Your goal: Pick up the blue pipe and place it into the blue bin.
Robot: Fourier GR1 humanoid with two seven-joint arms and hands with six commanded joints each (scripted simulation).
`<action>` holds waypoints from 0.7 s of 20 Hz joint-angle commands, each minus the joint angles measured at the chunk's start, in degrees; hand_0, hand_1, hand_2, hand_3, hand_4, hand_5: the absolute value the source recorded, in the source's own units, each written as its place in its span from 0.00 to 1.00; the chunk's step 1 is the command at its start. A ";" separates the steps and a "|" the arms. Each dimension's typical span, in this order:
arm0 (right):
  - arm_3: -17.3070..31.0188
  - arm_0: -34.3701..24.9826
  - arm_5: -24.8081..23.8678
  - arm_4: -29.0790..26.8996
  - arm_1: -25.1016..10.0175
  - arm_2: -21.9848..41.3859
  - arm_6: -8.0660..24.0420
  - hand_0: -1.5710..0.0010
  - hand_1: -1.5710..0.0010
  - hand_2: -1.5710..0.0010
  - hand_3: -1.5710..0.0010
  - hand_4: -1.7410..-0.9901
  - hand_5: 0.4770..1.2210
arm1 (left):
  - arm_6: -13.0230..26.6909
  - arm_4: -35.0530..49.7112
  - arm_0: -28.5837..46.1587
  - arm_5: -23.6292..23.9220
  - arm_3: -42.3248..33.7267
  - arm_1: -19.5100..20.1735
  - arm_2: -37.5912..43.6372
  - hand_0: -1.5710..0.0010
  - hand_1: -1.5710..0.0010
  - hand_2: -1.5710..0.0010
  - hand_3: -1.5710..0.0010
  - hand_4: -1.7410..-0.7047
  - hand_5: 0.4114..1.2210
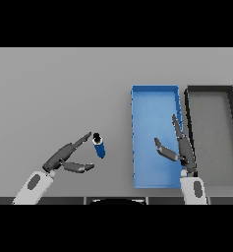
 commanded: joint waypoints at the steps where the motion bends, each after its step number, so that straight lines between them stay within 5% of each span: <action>1: -0.86 0.47 -0.15 0.26 0.25 0.37 -0.36 1.00 1.00 1.00 1.00 0.70 0.20 | -0.16 -1.05 -0.96 0.56 1.33 -1.66 -0.72 1.00 1.00 1.00 1.00 0.57 0.06; 3: -0.18 -0.24 -0.32 0.81 0.36 0.53 1.72 1.00 1.00 1.00 1.00 0.72 0.19 | -0.20 -1.86 -2.41 1.42 4.00 -4.61 -1.31 1.00 1.00 1.00 1.00 0.57 0.06; 11: 0.59 0.46 -0.10 0.05 -0.34 -0.57 -0.73 1.00 1.00 1.00 1.00 0.69 0.23 | 0.25 -6.40 -7.65 4.14 11.67 -10.85 -3.20 1.00 1.00 1.00 1.00 0.67 0.01; 14: 0.37 1.23 -0.39 0.99 -0.82 -0.44 -2.01 1.00 1.00 1.00 1.00 0.71 0.23 | -1.36 -4.93 -7.96 3.18 12.69 -13.52 -3.58 1.00 1.00 1.00 1.00 0.63 0.04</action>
